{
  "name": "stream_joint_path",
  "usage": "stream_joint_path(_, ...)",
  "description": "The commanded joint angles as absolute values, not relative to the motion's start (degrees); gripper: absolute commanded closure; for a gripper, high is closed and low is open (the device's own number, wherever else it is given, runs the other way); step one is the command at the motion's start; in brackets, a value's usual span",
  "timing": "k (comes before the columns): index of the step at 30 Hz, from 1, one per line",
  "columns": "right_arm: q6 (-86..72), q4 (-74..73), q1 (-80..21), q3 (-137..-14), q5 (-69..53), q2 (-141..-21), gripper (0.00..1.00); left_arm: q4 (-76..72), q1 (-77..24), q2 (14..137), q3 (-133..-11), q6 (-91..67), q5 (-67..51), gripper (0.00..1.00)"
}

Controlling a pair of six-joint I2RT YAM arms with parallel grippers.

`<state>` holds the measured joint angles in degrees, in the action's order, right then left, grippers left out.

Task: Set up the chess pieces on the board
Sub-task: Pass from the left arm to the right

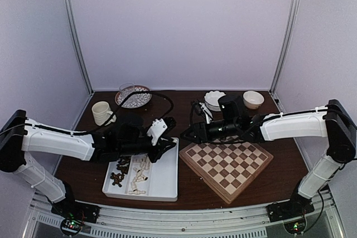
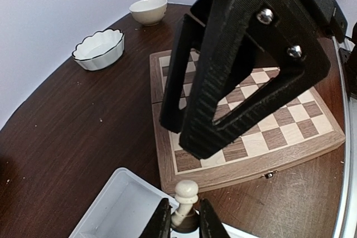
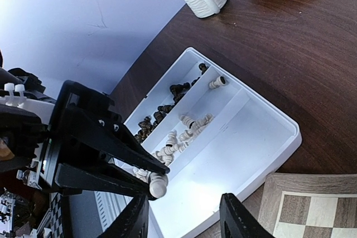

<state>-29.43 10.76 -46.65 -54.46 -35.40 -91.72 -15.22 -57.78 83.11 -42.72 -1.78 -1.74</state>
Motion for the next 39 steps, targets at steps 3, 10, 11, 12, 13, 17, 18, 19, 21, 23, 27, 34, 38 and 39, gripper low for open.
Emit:
stream_joint_path(3, -30.8, 13.5, -47.3, -54.0, -39.3, -90.5, 0.54, -16.0, -60.1, 85.6, -44.8, 1.2, -1.4, 0.83)
stream_joint_path(10, -31.0, 12.2, -47.7, -54.8, -39.5, -91.7, 0.56, -16.0, -60.6, 86.4, -45.3, 1.6, -0.9, 0.83)
stream_joint_path(11, -31.2, 12.1, -47.8, -55.0, -39.7, -92.1, 0.57, -16.0, -60.6, 86.3, -45.3, 1.7, 0.5, 0.83)
stream_joint_path(12, -31.3, 12.0, -47.9, -55.1, -39.9, -92.4, 0.57, -16.0, -60.6, 86.2, -45.2, 1.7, 1.2, 0.83)
stream_joint_path(13, -31.4, 12.1, -48.0, -55.3, -40.0, -92.6, 0.57, -16.0, -60.6, 86.1, -45.2, 1.8, 1.4, 0.83)
stream_joint_path(17, -31.5, 11.7, -48.5, -55.8, -40.4, -93.5, 0.57, -15.9, -60.6, 85.9, -45.1, 2.1, 1.7, 0.83)
stream_joint_path(18, -31.4, 11.6, -48.6, -56.0, -40.5, -93.5, 0.57, -15.9, -60.6, 85.9, -45.1, 2.2, 1.8, 0.83)
stream_joint_path(19, -31.4, 11.5, -48.7, -56.0, -40.6, -93.7, 0.58, -15.8, -60.6, 85.9, -45.2, 2.2, 1.9, 0.83)
stream_joint_path(21, -31.3, 10.7, -48.8, -56.5, -40.7, -94.1, 0.59, -15.8, -60.6, 85.8, -45.1, 2.2, 2.3, 0.83)
stream_joint_path(23, -31.2, 10.4, -48.9, -56.8, -40.7, -94.5, 0.59, -15.9, -60.6, 85.5, -44.9, 2.3, 2.4, 0.83)
stream_joint_path(27, -31.5, 10.3, -49.2, -57.3, -41.0, -95.5, 0.60, -15.8, -60.6, 84.7, -44.6, 2.4, 2.6, 0.83)
stream_joint_path(34, -31.8, 10.3, -49.2, -57.9, -41.6, -96.8, 0.66, -16.1, -60.6, 83.6, -44.0, 2.5, 2.8, 0.83)
stream_joint_path(38, -32.3, 10.9, -49.2, -57.9, -42.1, -97.3, 0.67, -16.1, -60.6, 83.4, -44.0, 2.5, 2.6, 0.82)
stream_joint_path(39, -32.4, 11.0, -49.2, -57.9, -42.2, -97.4, 0.68, -16.1, -60.6, 83.3, -43.9, 2.5, 2.7, 0.82)
